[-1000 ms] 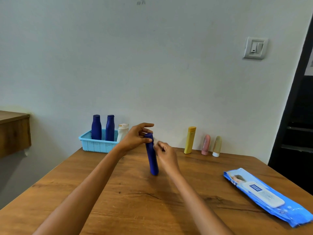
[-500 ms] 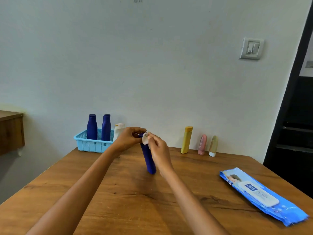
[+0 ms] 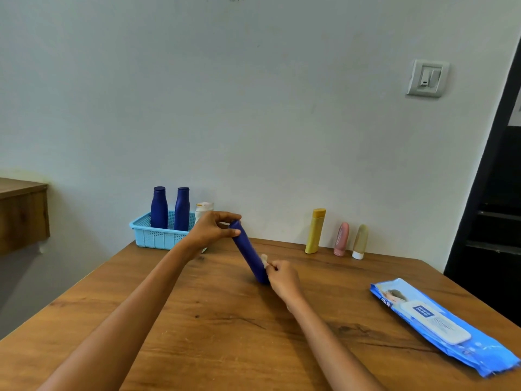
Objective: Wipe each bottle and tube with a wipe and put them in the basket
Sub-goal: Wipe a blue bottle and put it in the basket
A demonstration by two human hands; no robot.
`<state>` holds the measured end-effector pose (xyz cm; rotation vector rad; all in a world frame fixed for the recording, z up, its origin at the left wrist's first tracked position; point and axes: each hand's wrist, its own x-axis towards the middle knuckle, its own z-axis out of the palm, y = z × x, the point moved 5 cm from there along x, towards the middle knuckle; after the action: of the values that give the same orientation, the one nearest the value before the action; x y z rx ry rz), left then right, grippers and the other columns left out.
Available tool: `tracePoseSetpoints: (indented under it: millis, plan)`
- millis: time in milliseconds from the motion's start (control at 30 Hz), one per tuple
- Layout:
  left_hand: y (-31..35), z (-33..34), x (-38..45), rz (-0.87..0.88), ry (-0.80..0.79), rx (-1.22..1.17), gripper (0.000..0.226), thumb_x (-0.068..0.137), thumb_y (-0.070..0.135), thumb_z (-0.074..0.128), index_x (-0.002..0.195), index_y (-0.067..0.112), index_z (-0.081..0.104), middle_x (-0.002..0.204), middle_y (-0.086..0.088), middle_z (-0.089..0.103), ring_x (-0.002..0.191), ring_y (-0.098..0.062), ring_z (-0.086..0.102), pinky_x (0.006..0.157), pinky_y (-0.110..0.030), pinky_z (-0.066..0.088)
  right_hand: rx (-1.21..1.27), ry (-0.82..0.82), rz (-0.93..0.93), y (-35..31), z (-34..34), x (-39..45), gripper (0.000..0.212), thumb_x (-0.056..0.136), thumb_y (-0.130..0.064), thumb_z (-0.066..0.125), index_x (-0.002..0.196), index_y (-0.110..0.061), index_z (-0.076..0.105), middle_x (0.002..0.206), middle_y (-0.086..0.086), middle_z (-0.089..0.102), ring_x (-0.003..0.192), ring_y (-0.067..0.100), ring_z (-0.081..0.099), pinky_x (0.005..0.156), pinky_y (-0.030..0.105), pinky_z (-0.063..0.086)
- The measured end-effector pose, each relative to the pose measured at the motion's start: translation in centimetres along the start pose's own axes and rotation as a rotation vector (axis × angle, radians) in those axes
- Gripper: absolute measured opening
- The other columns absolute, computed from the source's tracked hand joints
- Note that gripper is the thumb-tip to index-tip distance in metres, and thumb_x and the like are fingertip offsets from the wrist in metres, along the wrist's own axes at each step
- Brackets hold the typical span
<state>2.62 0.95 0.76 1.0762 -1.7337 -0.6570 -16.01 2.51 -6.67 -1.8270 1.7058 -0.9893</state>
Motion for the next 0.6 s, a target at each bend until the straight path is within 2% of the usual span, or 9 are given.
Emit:
tracePoseSetpoints:
  millis: [100,233,367,433,533,600]
  plan:
    - [0.5,0.3,0.1,0.026,-0.027,0.023,0.036,0.083,0.003,0.066,0.117,0.012,0.060,0.102,0.003,0.066,0.092,-0.006,0.064,0.071,-0.013,0.052,0.061,0.016,-0.017,0.2,-0.7,0.2,0.018,0.095,-0.018,0.052,0.105,-0.016,0.067,0.099,0.000,0.067,0.078,0.004,0.054,0.061,0.015,0.039]
    - [1.1,0.7,0.2,0.043,-0.096,0.001,0.037,0.083,0.003,0.066,0.117,0.018,0.061,0.107,0.008,0.065,0.097,-0.003,0.063,0.077,-0.014,0.052,0.284,0.101,-0.211,-2.7,-1.5,-0.2,0.025,0.093,-0.021,0.056,0.117,-0.021,0.064,0.103,-0.012,0.065,0.096,0.003,0.059,0.067,0.009,0.042]
    - [1.6,1.6,0.1,0.062,-0.148,0.006,0.034,0.084,0.004,0.065,0.115,0.018,0.063,0.106,0.009,0.067,0.097,0.000,0.064,0.080,-0.014,0.051,0.391,0.165,-0.411,-5.5,-2.1,-0.8,0.032,0.091,-0.024,0.059,0.124,-0.024,0.060,0.113,-0.024,0.055,0.097,-0.017,0.049,0.080,0.002,0.041]
    - [1.4,1.7,0.2,0.046,-0.103,-0.009,0.031,0.084,0.005,0.066,0.113,0.017,0.064,0.106,0.003,0.068,0.095,-0.004,0.065,0.083,-0.019,0.052,0.316,0.187,-0.473,-5.6,-1.7,-1.2,0.035,0.091,-0.019,0.060,0.126,-0.022,0.059,0.122,-0.019,0.055,0.106,-0.013,0.048,0.084,0.000,0.038]
    - [0.4,1.4,0.4,-0.042,-0.007,0.021,0.033,0.082,0.009,0.069,0.115,0.010,0.063,0.107,-0.006,0.068,0.097,-0.013,0.063,0.091,-0.029,0.051,0.190,0.205,-0.512,-4.3,-1.0,-1.4,0.036,0.090,-0.014,0.060,0.126,-0.018,0.059,0.133,-0.003,0.056,0.122,0.004,0.049,0.088,0.000,0.035]
    - [-0.2,1.1,0.4,-0.103,0.040,0.026,0.036,0.082,0.011,0.070,0.117,0.006,0.062,0.107,-0.010,0.067,0.098,-0.018,0.063,0.090,-0.030,0.051,0.134,0.210,-0.523,-3.4,-1.1,-1.4,0.036,0.089,-0.014,0.062,0.124,-0.019,0.060,0.132,-0.003,0.057,0.120,0.000,0.048,0.085,-0.003,0.035]
